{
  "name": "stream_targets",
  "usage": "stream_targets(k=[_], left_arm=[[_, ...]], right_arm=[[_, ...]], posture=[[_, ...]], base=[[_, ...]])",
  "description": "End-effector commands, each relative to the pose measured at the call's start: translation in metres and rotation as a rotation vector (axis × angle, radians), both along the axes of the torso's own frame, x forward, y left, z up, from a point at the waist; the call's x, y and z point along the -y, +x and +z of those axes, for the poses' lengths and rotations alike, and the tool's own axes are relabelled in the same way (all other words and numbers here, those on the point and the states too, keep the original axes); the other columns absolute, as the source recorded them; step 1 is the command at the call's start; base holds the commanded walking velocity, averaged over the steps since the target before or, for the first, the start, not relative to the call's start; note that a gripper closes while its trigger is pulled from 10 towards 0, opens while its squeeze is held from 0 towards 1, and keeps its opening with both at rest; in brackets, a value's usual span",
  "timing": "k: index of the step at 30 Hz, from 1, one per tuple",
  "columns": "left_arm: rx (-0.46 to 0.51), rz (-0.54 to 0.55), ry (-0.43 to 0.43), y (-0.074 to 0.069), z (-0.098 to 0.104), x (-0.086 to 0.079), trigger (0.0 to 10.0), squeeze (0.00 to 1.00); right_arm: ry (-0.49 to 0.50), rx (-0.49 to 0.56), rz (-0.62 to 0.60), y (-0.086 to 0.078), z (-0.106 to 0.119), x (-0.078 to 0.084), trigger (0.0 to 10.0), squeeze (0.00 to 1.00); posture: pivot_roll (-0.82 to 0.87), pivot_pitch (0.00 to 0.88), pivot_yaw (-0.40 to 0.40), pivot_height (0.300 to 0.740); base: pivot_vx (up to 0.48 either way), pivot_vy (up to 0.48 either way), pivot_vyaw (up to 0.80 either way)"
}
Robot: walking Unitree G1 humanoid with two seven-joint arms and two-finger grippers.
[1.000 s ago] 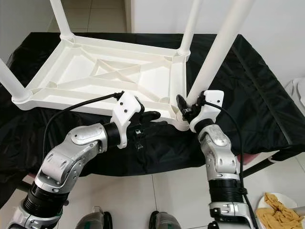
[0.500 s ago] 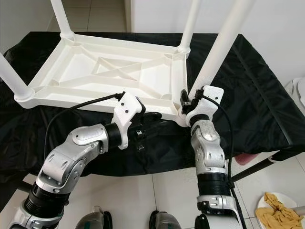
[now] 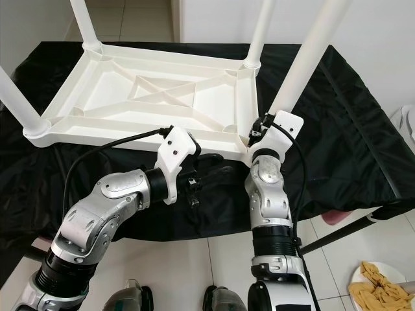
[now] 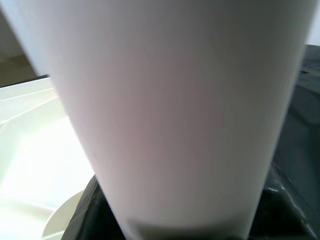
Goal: Building children table
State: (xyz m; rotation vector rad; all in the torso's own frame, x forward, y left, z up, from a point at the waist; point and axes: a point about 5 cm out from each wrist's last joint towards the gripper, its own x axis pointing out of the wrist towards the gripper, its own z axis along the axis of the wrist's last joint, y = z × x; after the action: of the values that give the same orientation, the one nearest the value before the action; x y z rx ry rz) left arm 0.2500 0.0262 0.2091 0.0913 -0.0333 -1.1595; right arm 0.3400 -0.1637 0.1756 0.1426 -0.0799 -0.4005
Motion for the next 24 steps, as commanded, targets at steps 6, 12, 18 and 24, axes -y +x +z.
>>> stream_targets(k=[6, 12, 18, 24], left_arm=[[-0.013, 0.021, -0.016, -0.004, 0.001, 0.002, 10.0, 0.0], [-0.017, 0.021, -0.019, -0.004, 0.001, 0.002, 10.0, 0.0], [-0.024, 0.019, -0.022, -0.005, 0.0, 0.003, 10.0, 0.0], [-0.03, 0.015, -0.024, -0.005, 0.0, 0.003, 10.0, 0.0]], right_arm=[[0.033, -0.099, -0.151, -0.005, -0.023, 0.011, 10.0, 0.0], [0.04, -0.059, -0.112, -0.004, -0.019, 0.009, 10.0, 0.0], [0.033, 0.018, -0.047, -0.003, -0.011, 0.009, 10.0, 1.0], [0.023, 0.066, -0.018, -0.004, -0.006, 0.011, 10.0, 1.0]], posture=[[0.04, 0.069, -0.027, 0.74], [0.04, 0.065, -0.028, 0.74], [0.04, 0.064, -0.027, 0.74], [0.04, 0.067, -0.024, 0.74]], base=[[0.0, 0.0, 0.0], [0.0, 0.0, 0.0], [0.0, 0.0, 0.0], [0.0, 0.0, 0.0]])
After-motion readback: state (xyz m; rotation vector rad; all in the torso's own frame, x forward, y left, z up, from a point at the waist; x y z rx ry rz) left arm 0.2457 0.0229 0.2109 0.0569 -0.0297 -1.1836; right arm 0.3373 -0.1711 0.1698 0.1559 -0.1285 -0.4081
